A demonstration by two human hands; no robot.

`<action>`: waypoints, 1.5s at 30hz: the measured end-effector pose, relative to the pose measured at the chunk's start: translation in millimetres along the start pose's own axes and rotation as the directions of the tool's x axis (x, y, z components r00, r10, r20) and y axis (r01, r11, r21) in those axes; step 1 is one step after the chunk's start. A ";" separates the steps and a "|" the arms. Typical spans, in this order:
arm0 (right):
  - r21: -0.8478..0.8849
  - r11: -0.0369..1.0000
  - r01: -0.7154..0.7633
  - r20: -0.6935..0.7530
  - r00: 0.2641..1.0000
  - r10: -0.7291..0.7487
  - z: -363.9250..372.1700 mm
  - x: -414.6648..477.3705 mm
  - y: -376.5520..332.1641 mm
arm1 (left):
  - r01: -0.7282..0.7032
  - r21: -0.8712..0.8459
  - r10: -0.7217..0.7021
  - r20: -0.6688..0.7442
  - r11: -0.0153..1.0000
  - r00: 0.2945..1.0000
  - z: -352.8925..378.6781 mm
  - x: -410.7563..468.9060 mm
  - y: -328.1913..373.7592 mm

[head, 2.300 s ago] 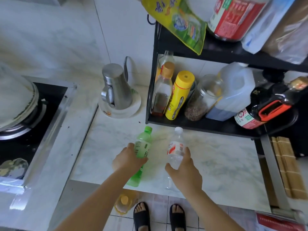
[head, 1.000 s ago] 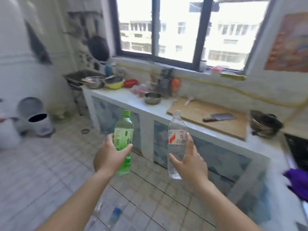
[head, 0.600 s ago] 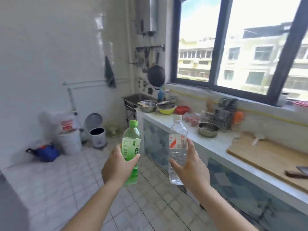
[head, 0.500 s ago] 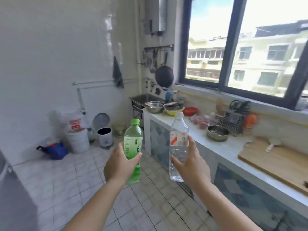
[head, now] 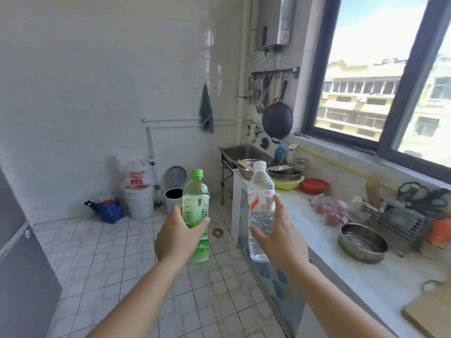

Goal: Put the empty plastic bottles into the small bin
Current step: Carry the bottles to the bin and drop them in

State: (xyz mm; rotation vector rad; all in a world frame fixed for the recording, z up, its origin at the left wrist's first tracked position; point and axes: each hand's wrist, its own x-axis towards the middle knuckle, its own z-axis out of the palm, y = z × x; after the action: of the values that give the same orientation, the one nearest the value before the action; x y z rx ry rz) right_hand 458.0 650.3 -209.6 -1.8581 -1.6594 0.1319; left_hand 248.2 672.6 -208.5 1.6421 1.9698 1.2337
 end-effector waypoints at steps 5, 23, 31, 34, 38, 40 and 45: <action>-0.004 0.997 0.075 0.064 0.995 -0.075 -7.8 73.9 37.5 | 0.080 0.006 -0.080 -0.053 0.997 0.995 45.4 28.1 37.5; 0.049 0.963 0.265 0.158 0.950 -0.269 108.8 312.3 35.2 | 0.176 0.058 -0.159 -0.218 0.983 0.963 153.0 229.0 15.0; 0.049 0.968 0.248 0.258 0.933 -0.252 220.8 433.3 3.4 | 0.262 0.171 -0.230 -0.185 0.950 0.955 190.5 372.0 -45.0; 0.048 0.972 0.230 0.307 0.922 -0.234 262.0 469.0 -0.6 | 0.307 0.215 -0.274 -0.170 0.927 0.947 208.1 410.6 -75.2; 0.056 0.974 0.220 0.353 0.908 -0.225 310.4 512.1 -6.8 | 0.348 0.238 -0.320 -0.149 0.907 0.936 228.5 460.8 -106.9; 0.067 0.977 0.201 0.380 0.901 -0.211 338.6 538.2 -11.0 | 0.368 0.257 -0.341 -0.143 0.894 0.929 240.9 491.5 -121.7; 0.083 0.980 0.183 0.419 0.886 -0.201 405.8 617.3 -26.7 | 0.378 0.297 -0.356 -0.128 0.877 0.926 270.6 580.8 -152.6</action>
State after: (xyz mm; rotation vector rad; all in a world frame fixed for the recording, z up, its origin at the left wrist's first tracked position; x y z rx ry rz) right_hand 366.8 1376.3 -313.9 -1.7019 -2.1080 0.5162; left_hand 158.0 1316.2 -316.1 1.2687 2.4839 0.8744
